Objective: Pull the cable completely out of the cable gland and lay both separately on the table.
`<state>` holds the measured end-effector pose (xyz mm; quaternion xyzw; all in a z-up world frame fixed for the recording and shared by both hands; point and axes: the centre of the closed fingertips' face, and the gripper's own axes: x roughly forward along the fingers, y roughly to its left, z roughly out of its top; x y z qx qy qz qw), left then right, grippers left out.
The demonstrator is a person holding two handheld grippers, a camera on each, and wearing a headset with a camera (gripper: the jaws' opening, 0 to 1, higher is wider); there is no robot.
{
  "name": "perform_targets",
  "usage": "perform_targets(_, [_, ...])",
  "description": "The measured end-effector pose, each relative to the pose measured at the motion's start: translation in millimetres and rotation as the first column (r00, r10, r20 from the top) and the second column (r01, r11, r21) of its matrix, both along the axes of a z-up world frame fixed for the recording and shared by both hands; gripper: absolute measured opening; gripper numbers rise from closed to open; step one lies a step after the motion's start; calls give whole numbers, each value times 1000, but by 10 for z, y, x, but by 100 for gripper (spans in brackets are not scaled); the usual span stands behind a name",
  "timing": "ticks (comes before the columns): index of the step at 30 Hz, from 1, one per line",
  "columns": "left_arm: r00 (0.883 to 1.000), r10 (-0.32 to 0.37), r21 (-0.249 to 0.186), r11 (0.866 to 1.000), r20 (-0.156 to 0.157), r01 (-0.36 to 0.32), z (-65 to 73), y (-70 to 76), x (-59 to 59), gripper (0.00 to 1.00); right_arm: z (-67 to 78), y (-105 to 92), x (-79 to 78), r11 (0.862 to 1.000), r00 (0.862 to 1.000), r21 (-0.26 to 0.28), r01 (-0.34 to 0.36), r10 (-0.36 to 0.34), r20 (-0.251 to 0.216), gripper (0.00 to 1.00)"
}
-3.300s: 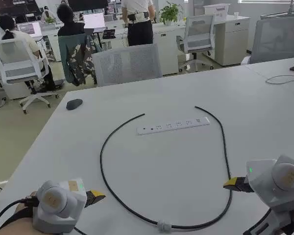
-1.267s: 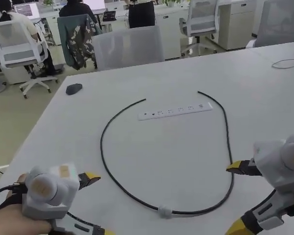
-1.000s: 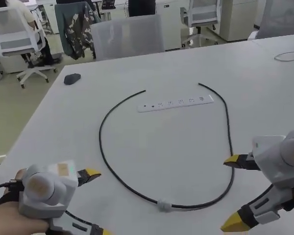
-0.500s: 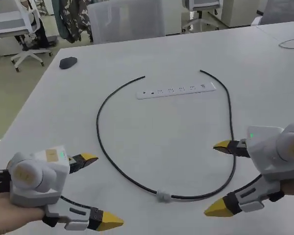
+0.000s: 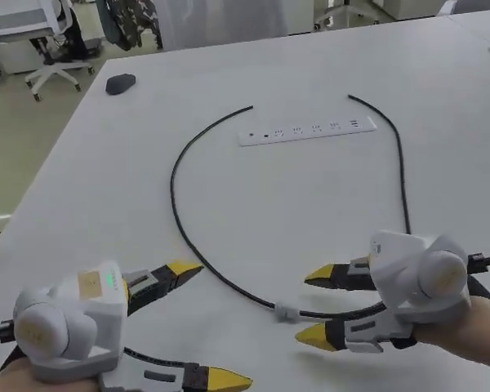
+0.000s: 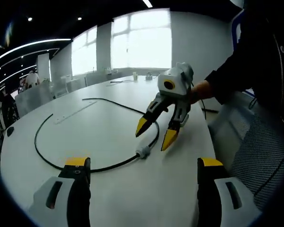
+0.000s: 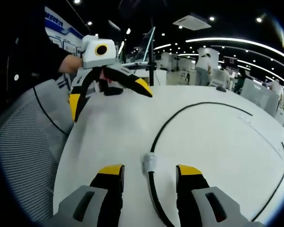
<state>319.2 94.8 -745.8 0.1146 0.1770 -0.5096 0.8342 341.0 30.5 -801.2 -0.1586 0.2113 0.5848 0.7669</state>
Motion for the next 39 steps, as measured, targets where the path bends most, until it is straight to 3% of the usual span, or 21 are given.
perform_targets(1, [1000,5,-27,1000,19,-5,43,-20,7,98,-13,29,-5,1000,1000,10,-6,6,-7,41])
perform_targets(3, [1000,14,-53,998,-11,-14,48,-31,-8,96,-72,49,-8,1000,1000,-7,-14,14,2,39])
perform_targets(6, [1000,19,-47,999,-12,-19,14,-24,-19,94,-133,73,-11,999,1000,-25,-29,29,11,29])
perform_targets(16, [998,28,-67,997,-48,-32,-30,-20,-34,91,-202,94,49,999,999,-45,-29,31,37,13])
perform_targets(17, [997,27,-93,995,-69,-34,-11,-44,-43,90,-199,102,41,999,999,-42,-31,32,37,11])
perform_targets(18, [989,36,-157,986,-143,-59,30,-87,-61,87,-191,106,45,999,998,-44,-32,34,55,9])
perform_targets(19, [986,30,-178,982,-166,-60,48,-102,-69,84,-175,117,49,998,996,-40,-43,45,73,9])
perform_targets(20, [981,32,-210,975,-190,-73,80,-112,-48,82,-179,111,39,998,997,-42,-40,42,60,8])
perform_targets(22, [987,51,-172,982,-150,-77,63,-87,29,81,-162,103,35,998,998,-43,-36,38,44,8])
perform_targets(25, [982,41,-184,980,-183,-75,85,-128,52,78,-68,73,-55,998,998,-31,-63,64,28,8])
perform_targets(28, [982,14,-184,982,-188,-49,116,-215,49,71,56,32,-133,996,996,-14,-86,87,25,7])
perform_targets(30, [983,-23,-176,984,-182,-9,123,-297,23,61,154,5,-209,994,993,-1,-113,112,38,7])
perform_targets(32, [975,-69,-185,982,-210,30,117,-408,-24,55,225,-17,-301,986,983,-5,-169,169,68,7])
perform_targets(34, [967,-115,-211,975,-229,66,134,-530,-71,54,285,-57,-382,981,979,-1,-192,192,65,7])
perform_targets(36, [958,-148,-224,970,-246,93,140,-610,-116,52,350,-82,-443,975,969,-10,-221,220,108,7])
perform_targets(37, [950,-169,-246,964,-264,103,158,-653,-144,50,376,-90,-471,972,965,-14,-233,233,123,7])
perform_targets(38, [934,-192,-260,959,-303,113,150,-690,-192,45,424,-98,-492,971,958,-21,-239,239,157,7])
perform_targets(39, [926,-206,-257,958,-316,126,133,-703,-220,40,449,-106,-523,970,956,-20,-244,244,162,7])
